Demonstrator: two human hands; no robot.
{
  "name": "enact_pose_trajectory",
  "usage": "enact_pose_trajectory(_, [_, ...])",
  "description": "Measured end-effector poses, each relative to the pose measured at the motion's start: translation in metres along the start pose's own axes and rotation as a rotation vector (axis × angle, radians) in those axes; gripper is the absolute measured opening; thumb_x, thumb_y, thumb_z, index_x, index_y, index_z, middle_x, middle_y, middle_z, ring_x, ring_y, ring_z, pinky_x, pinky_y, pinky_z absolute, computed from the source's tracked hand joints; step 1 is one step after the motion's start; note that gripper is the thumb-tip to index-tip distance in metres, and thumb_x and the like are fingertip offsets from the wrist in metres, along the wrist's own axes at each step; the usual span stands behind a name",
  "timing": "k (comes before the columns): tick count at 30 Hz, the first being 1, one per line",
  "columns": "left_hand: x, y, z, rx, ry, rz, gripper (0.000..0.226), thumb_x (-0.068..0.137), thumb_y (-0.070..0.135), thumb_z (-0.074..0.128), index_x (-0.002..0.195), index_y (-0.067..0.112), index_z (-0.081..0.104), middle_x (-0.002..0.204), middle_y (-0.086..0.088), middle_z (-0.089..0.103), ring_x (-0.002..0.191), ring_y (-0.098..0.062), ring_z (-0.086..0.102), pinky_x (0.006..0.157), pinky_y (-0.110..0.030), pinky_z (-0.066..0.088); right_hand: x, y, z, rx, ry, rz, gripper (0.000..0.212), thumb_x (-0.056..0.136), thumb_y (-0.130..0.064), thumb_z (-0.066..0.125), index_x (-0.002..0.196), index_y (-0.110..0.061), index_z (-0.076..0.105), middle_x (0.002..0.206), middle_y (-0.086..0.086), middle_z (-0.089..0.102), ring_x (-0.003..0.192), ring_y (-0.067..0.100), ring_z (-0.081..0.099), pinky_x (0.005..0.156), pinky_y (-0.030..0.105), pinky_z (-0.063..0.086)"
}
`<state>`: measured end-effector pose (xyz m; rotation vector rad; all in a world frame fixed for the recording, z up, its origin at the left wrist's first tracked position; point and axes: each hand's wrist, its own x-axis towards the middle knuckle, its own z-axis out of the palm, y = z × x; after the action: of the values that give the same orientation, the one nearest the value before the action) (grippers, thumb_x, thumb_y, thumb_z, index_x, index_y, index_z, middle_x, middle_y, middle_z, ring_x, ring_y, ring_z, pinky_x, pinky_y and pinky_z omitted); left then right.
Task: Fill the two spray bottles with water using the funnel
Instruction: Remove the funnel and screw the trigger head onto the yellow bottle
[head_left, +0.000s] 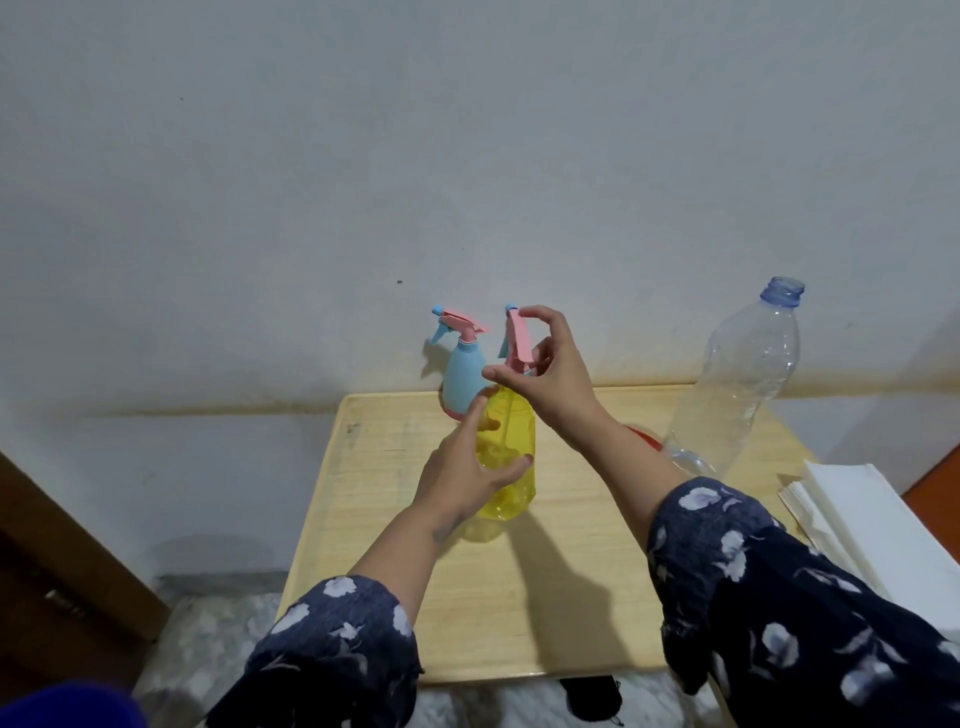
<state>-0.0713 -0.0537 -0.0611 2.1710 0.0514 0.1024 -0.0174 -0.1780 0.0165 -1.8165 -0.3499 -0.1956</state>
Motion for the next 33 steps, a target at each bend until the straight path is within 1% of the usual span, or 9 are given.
enact_pose_trajectory(6, [0.001, 0.006, 0.001, -0.007, 0.010, -0.004, 0.094, 0.076, 0.053, 0.074, 0.147, 0.051, 0.012, 0.137, 0.010, 0.051, 0.123, -0.017, 0.052, 0.095, -0.038, 0.048, 0.001, -0.008, -0.010, -0.057, -0.155, -0.107, 0.062, 0.085, -0.011, 0.069, 0.138, -0.034, 0.048, 0.127, -0.014, 0.057, 0.101, 0.012, 0.064, 0.082, 0.020, 0.051])
enact_pose_trajectory(10, [0.001, 0.008, -0.001, -0.014, 0.014, -0.013, 0.094, 0.075, 0.056, 0.073, 0.144, 0.057, 0.009, 0.139, 0.007, 0.051, 0.121, -0.018, 0.053, 0.095, -0.039, 0.049, 0.007, -0.017, -0.022, -0.042, -0.284, -0.049, 0.065, 0.085, -0.001, 0.065, 0.135, -0.037, 0.047, 0.118, -0.017, 0.058, 0.103, 0.019, 0.064, 0.087, 0.024, 0.055])
enact_pose_trajectory(13, [0.000, 0.009, -0.002, -0.034, 0.016, -0.020, 0.095, 0.074, 0.057, 0.074, 0.143, 0.059, 0.008, 0.138, 0.007, 0.052, 0.119, -0.018, 0.055, 0.095, -0.041, 0.051, 0.010, -0.022, -0.025, -0.021, -0.323, -0.020, 0.069, 0.083, 0.006, 0.064, 0.136, -0.035, 0.049, 0.120, -0.004, 0.059, 0.105, 0.019, 0.062, 0.088, 0.026, 0.056])
enact_pose_trajectory(16, [-0.002, 0.009, -0.002, -0.041, 0.023, -0.026, 0.096, 0.075, 0.055, 0.074, 0.145, 0.057, 0.009, 0.137, 0.007, 0.052, 0.120, -0.017, 0.054, 0.094, -0.038, 0.050, 0.010, -0.020, -0.026, 0.000, -0.308, 0.001, 0.069, 0.081, 0.009, 0.066, 0.134, -0.032, 0.051, 0.104, 0.016, 0.066, 0.090, 0.024, 0.063, 0.087, 0.034, 0.056])
enact_pose_trajectory(19, [-0.007, 0.008, -0.002, -0.019, 0.031, -0.020, 0.095, 0.075, 0.054, 0.075, 0.146, 0.055, 0.011, 0.135, 0.007, 0.054, 0.119, -0.016, 0.055, 0.093, -0.037, 0.050, 0.008, -0.016, -0.028, 0.020, -0.293, 0.026, 0.066, 0.076, 0.007, 0.072, 0.128, -0.029, 0.053, 0.083, 0.012, 0.061, 0.075, 0.020, 0.057, 0.081, 0.034, 0.057])
enact_pose_trajectory(23, [-0.009, 0.013, -0.002, 0.056, 0.048, 0.000, 0.092, 0.075, 0.056, 0.074, 0.145, 0.056, 0.013, 0.132, 0.012, 0.056, 0.115, -0.015, 0.057, 0.088, -0.036, 0.051, 0.004, -0.010, -0.024, -0.091, -0.183, -0.047, 0.059, 0.067, -0.009, 0.084, 0.112, -0.027, 0.051, 0.083, 0.005, 0.057, 0.069, 0.015, 0.048, 0.069, 0.033, 0.049])
enact_pose_trajectory(26, [-0.009, 0.017, -0.002, 0.077, 0.061, -0.008, 0.091, 0.076, 0.055, 0.073, 0.145, 0.054, 0.014, 0.132, 0.014, 0.054, 0.115, -0.015, 0.056, 0.086, -0.033, 0.050, 0.000, -0.008, -0.021, -0.109, -0.163, -0.072, 0.055, 0.074, -0.017, 0.079, 0.119, -0.031, 0.051, 0.084, 0.008, 0.064, 0.074, 0.024, 0.057, 0.074, 0.033, 0.050])
enact_pose_trajectory(30, [-0.010, 0.016, -0.002, 0.081, 0.080, -0.015, 0.091, 0.075, 0.054, 0.074, 0.143, 0.058, 0.013, 0.133, 0.013, 0.054, 0.116, -0.016, 0.055, 0.085, -0.033, 0.050, 0.000, -0.012, -0.024, -0.083, -0.246, -0.060, 0.059, 0.084, -0.006, 0.066, 0.129, -0.039, 0.049, 0.101, 0.007, 0.071, 0.097, 0.023, 0.065, 0.087, 0.031, 0.052])
enact_pose_trajectory(33, [-0.013, 0.017, 0.000, 0.076, 0.089, -0.019, 0.091, 0.075, 0.054, 0.074, 0.144, 0.056, 0.014, 0.132, 0.013, 0.055, 0.116, -0.016, 0.056, 0.086, -0.033, 0.050, 0.000, -0.012, -0.024, -0.086, -0.261, -0.059, 0.058, 0.080, -0.002, 0.069, 0.126, -0.034, 0.053, 0.094, 0.007, 0.068, 0.079, 0.019, 0.061, 0.079, 0.031, 0.052])
